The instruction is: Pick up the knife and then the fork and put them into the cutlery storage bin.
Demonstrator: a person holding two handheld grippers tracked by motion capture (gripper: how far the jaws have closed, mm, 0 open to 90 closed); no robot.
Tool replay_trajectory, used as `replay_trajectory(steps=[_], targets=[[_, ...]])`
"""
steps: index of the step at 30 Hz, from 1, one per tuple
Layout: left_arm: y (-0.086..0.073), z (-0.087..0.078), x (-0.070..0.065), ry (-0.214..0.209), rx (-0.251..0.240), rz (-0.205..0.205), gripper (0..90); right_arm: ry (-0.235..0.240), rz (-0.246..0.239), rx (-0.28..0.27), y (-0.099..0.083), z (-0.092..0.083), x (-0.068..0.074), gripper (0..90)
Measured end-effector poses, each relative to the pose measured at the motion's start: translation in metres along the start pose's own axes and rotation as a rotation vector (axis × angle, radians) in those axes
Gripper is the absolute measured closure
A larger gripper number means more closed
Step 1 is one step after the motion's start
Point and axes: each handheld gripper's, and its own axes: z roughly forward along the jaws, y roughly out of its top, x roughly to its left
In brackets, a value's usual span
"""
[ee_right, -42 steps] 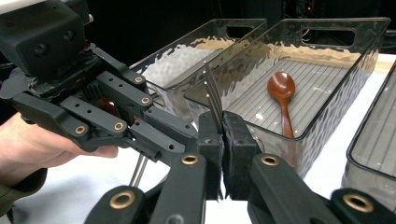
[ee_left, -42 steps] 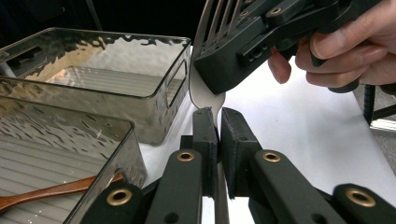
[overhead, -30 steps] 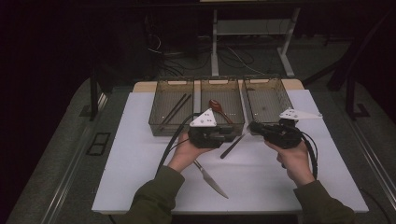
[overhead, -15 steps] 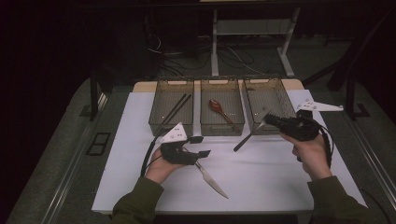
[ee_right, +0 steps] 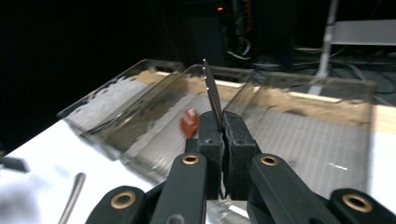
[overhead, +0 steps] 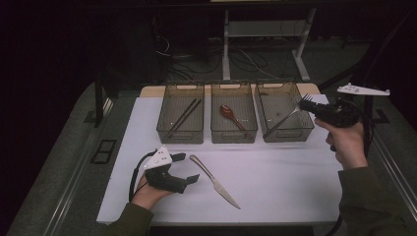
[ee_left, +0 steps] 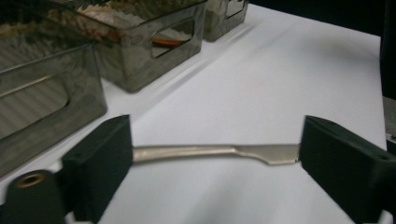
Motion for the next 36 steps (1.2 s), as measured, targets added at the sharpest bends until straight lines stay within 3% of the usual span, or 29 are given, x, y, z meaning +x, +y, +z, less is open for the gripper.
replay_trajectory(steps=[5,9,15,24,36], targets=[[-0.008,-0.005,0.0,0.007,0.012,-0.013,0.0,-0.074,-0.012,0.005,0.015,0.001,-0.013,86.1],[-0.009,-0.004,0.001,0.015,0.014,-0.018,0.0,-0.124,-0.012,0.019,0.021,0.006,-0.023,86.2],[-0.01,-0.001,0.001,0.01,0.029,0.002,0.0,-0.153,0.002,0.074,0.018,0.024,-0.038,86.1],[-0.01,0.001,-0.001,-0.008,0.044,0.019,0.0,-0.153,0.02,0.182,0.008,0.059,-0.045,86.2],[-0.01,0.004,-0.002,-0.028,0.056,0.019,0.8,-0.116,0.065,0.263,0.0,0.072,-0.054,86.1]])
